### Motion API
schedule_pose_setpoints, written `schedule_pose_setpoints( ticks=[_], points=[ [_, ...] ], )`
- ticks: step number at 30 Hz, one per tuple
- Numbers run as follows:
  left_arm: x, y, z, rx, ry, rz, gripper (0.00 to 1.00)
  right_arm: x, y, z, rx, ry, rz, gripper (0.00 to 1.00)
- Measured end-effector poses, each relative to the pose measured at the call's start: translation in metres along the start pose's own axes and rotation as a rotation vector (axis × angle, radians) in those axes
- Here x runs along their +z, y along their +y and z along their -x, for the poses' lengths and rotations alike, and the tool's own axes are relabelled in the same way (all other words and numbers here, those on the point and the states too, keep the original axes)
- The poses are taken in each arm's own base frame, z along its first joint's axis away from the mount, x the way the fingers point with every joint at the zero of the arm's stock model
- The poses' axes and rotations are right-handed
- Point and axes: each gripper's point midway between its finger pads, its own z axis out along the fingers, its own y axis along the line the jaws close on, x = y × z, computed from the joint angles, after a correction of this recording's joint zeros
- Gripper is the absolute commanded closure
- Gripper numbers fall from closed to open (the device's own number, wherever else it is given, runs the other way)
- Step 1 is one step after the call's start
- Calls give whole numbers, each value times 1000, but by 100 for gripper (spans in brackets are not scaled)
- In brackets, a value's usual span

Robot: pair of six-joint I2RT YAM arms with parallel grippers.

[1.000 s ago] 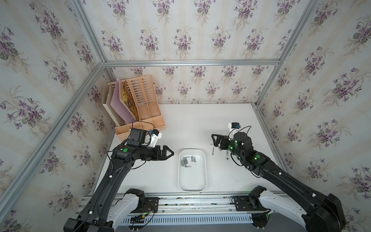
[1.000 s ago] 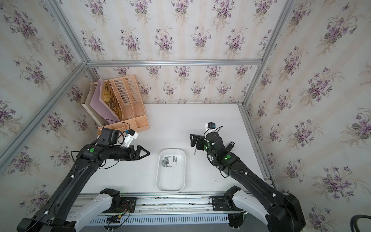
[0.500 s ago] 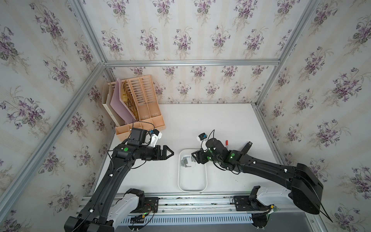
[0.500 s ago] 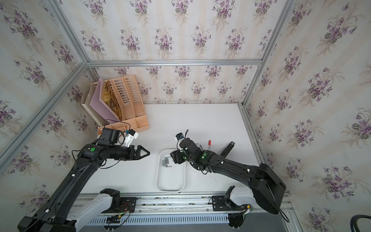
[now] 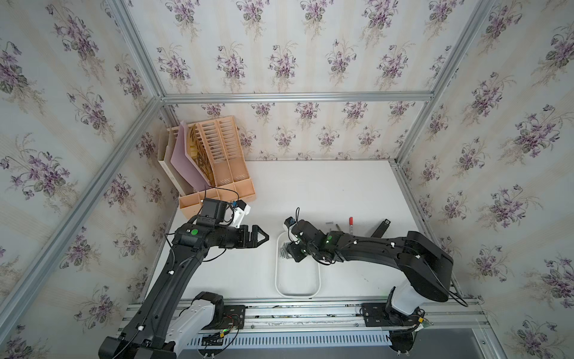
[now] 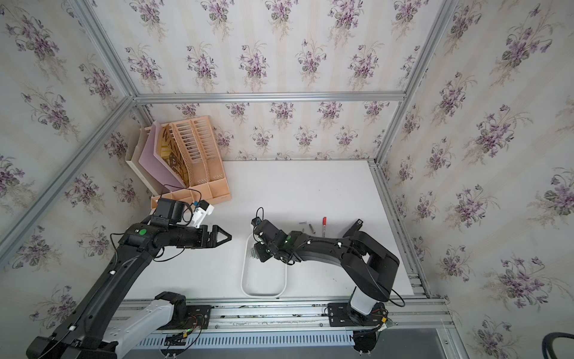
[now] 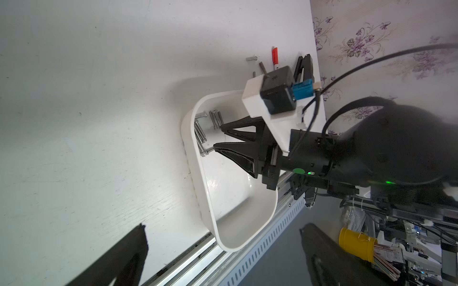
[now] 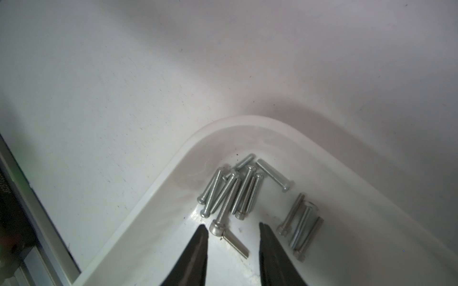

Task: Take out the screws from the storage box
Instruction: Pick up the screw from the storage box.

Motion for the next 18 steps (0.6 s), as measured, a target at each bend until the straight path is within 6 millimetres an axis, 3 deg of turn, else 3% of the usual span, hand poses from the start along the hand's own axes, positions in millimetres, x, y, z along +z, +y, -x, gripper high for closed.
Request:
schedule_pose_setpoints(
  ticks=[7, 18],
  points=[
    [2, 2, 0, -7, 8, 6, 0, 17, -5, -11, 16, 71, -33, 76],
    [2, 3, 0, -7, 7, 12, 1, 29, -11, -20, 19, 129, -68, 80]
  ],
)
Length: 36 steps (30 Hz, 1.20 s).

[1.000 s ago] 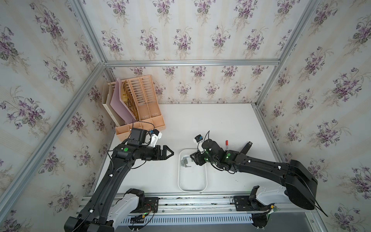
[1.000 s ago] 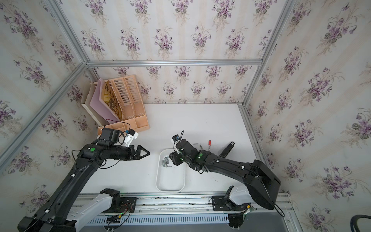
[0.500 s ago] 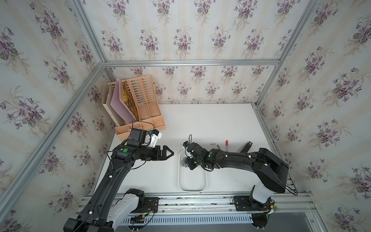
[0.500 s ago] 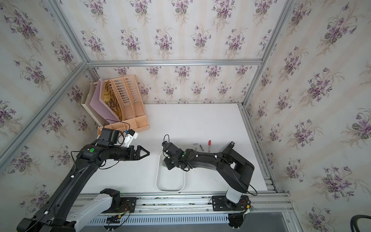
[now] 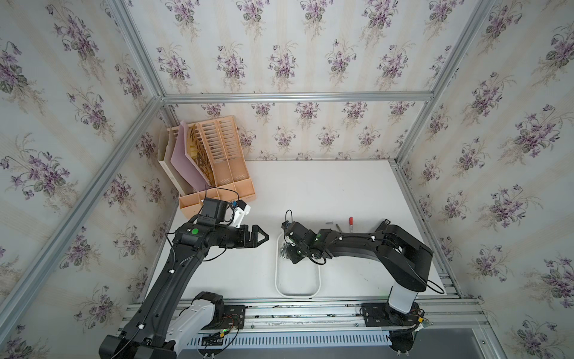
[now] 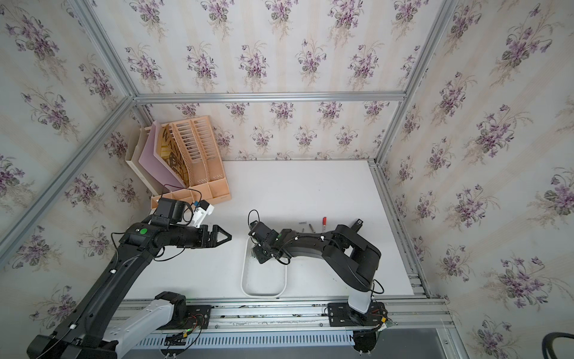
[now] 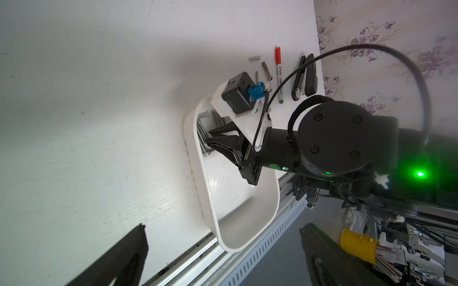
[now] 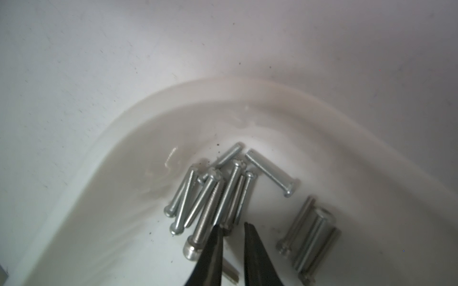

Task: Take out the screws from the storage box
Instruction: Pick up the screw from the storage box.

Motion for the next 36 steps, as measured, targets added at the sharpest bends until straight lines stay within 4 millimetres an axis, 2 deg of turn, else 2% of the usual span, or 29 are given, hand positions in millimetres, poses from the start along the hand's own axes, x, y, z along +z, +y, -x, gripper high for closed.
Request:
schedule_pose_setpoints(
  ticks=[7, 14, 22, 25, 32, 36],
  points=[
    [-2, -1, 0, 5, -7, -2, 1, 3, -1, 3, 0, 0, -12, 79],
    [-2, -1, 0, 6, -7, -2, 1, 8, -1, 9, 0, -11, -23, 95],
    [-1, -1, 0, 6, -3, -2, 0, 0, -3, 5, 2, -8, -19, 100],
    [-2, -3, -1, 13, -6, -5, 1, -12, -3, 5, 10, -23, 0, 100],
    [0, -2, -1, 9, 1, -1, 1, -59, -8, 22, 28, -164, 25, 100],
    [-1, -2, -1, 7, -1, 1, 0, -78, -30, 31, 83, -239, -4, 100]
  ],
)
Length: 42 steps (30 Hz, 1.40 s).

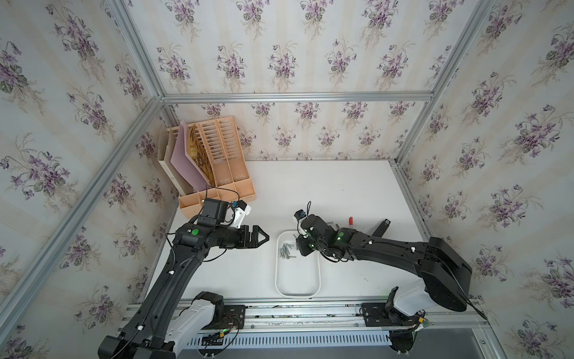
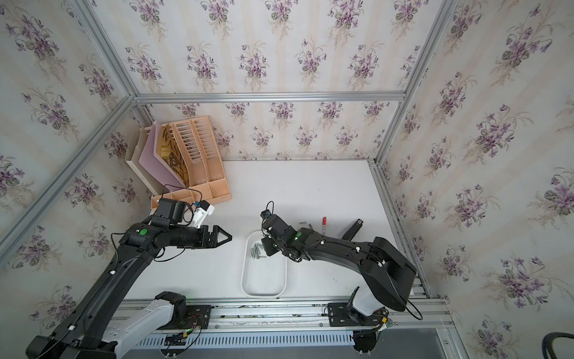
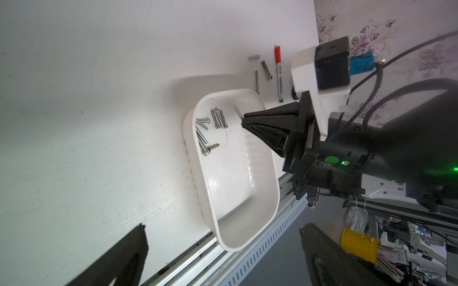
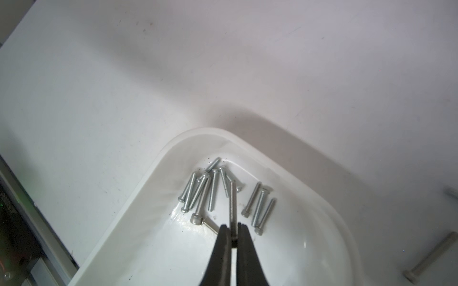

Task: Take out the screws from the storage box
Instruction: Pick up the screw from the storage box, then place the screw at the center of the board.

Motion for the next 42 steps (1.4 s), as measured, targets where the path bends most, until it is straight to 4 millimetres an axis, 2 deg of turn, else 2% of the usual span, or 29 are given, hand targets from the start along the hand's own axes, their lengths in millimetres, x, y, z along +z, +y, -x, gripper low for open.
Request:
schedule_pose_setpoints(
  ticks=[6, 9, 15, 17, 23, 30, 36, 42],
  points=[
    [1, 0, 0, -2, 3, 1, 1, -17, -48, 9, 130, -70, -92, 100],
    [1, 1, 0, -4, 5, 4, 1, -20, -73, 11, 201, -84, -156, 100],
    [0, 0, 0, 0, -1, 3, 1, -8, -123, -5, 343, -22, -261, 100],
    [0, 1, 0, -1, 1, 4, 1, -3, -131, -13, 369, 6, -279, 100],
    [-2, -4, -2, 19, -4, -5, 1, 13, -130, -28, 390, 90, -266, 100],
    [-2, -9, -3, 18, 3, -20, 0, 20, -132, -36, 408, 131, -262, 99],
    [-7, -16, -2, 60, -4, -1, 0, 26, -132, -40, 418, 155, -251, 91],
    [16, 2, -14, 0, 95, 31, 0, 24, -130, -38, 419, 148, -241, 72]
  ],
)
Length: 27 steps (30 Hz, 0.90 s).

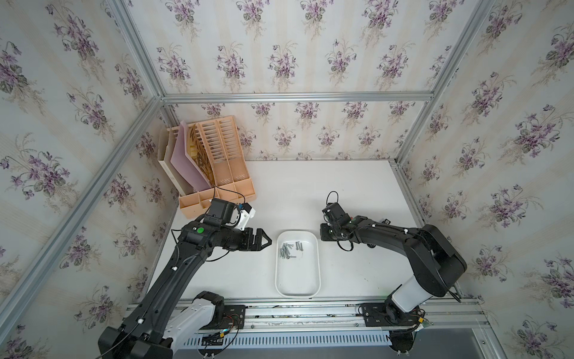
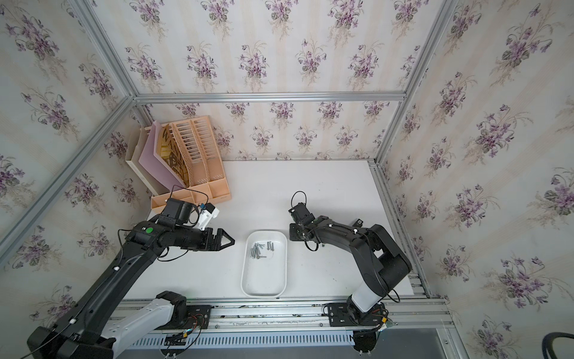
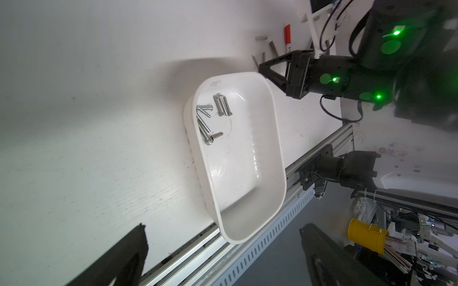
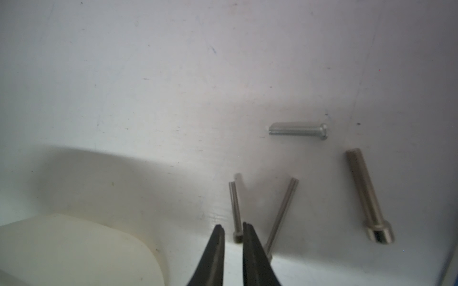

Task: Take out the screws from the storage box
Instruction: Place the screw at the center of the board.

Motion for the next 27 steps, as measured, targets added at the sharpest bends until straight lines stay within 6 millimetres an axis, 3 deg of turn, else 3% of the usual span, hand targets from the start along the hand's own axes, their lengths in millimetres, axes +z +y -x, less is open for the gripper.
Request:
schedule_pose_setpoints(
  ticks=[7, 12, 19, 27],
  points=[
    [2, -7, -5, 8, 19, -35, 1, -15, 5, 9, 2, -46, 26, 67],
    [4, -6, -5, 3, 29, -36, 0, -40, 15, 13, -19, -122, 80, 68],
    [3, -7, -5, 4, 27, -37, 1, -76, 74, 7, -185, -223, 231, 68],
    [4, -6, -5, 0, 31, -35, 1, -71, 141, -27, -410, -183, 302, 77]
  ],
)
